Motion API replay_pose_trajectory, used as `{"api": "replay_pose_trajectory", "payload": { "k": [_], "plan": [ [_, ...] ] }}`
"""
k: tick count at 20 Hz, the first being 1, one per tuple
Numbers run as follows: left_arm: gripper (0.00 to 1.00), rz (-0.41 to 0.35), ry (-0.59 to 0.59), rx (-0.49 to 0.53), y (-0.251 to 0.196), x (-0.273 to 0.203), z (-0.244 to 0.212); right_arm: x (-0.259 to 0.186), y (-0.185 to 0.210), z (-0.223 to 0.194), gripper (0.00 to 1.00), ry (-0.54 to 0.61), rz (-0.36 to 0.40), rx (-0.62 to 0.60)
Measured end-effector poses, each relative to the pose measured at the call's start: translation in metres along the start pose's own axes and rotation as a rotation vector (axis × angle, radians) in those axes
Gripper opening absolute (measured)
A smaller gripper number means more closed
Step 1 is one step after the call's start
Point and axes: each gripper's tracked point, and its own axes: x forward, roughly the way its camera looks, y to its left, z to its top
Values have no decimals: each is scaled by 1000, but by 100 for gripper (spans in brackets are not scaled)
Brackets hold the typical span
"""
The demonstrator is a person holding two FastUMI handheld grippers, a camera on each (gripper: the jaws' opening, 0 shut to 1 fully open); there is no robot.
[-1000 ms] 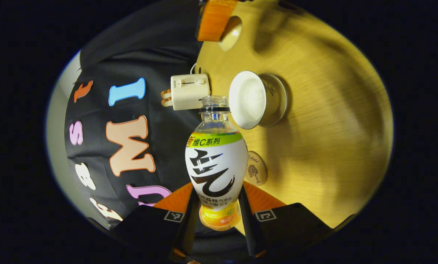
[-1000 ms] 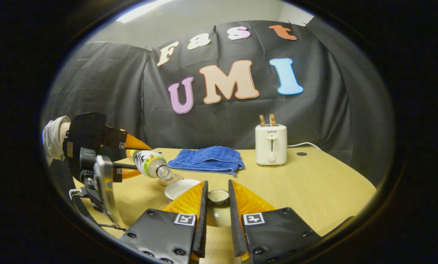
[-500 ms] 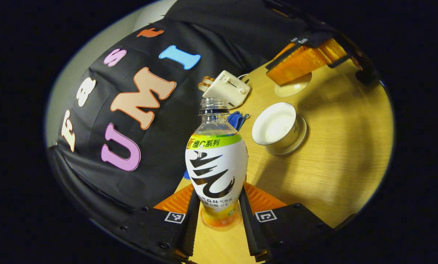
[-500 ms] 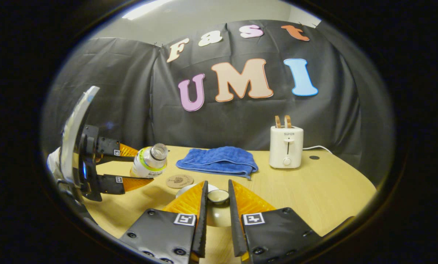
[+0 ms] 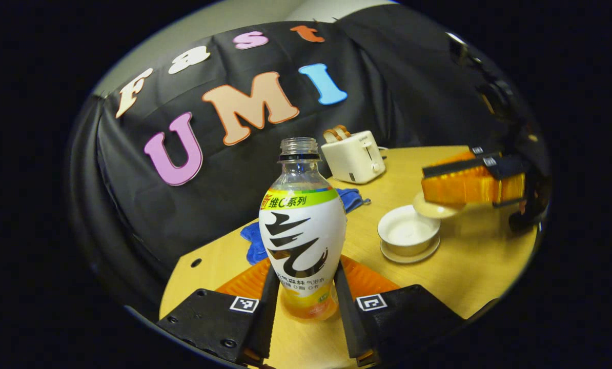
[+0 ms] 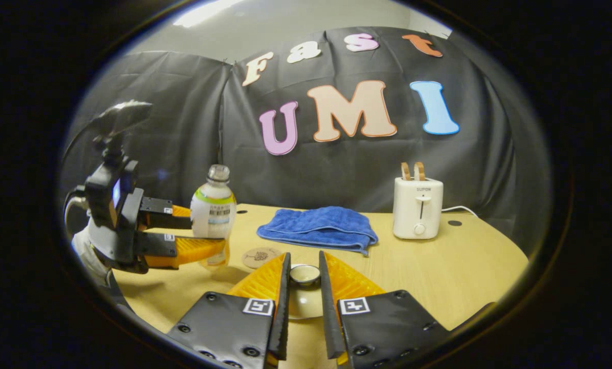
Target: Open the teacup lid with one hand, grasp the water bottle and pour water into the teacup with the other hand; after pouring, place the water bottle on the coaster and then close the teacup lid.
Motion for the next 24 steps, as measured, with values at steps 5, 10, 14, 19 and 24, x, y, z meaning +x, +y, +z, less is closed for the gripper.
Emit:
{"api": "replay_pose_trajectory", "payload": {
  "k": [5, 10, 14, 19, 24],
  "plan": [
    [54, 15, -44, -201, 15, 22, 9, -3, 4, 3, 31, -5, 3, -1],
    [53, 22, -67, -327, 24, 51, 14, -4, 5, -2, 31, 10, 4, -8],
    [55, 45, -67, -319, 28, 74, 14, -6, 4, -4, 31, 16, 1, -14],
    [55, 78, -76, -336, 30, 92, 7, -7, -1, -4, 32, 18, -5, -7],
    [58, 74, -69, -363, 26, 93, 2, -4, 0, -4, 31, 22, -2, -9]
  ]
}}
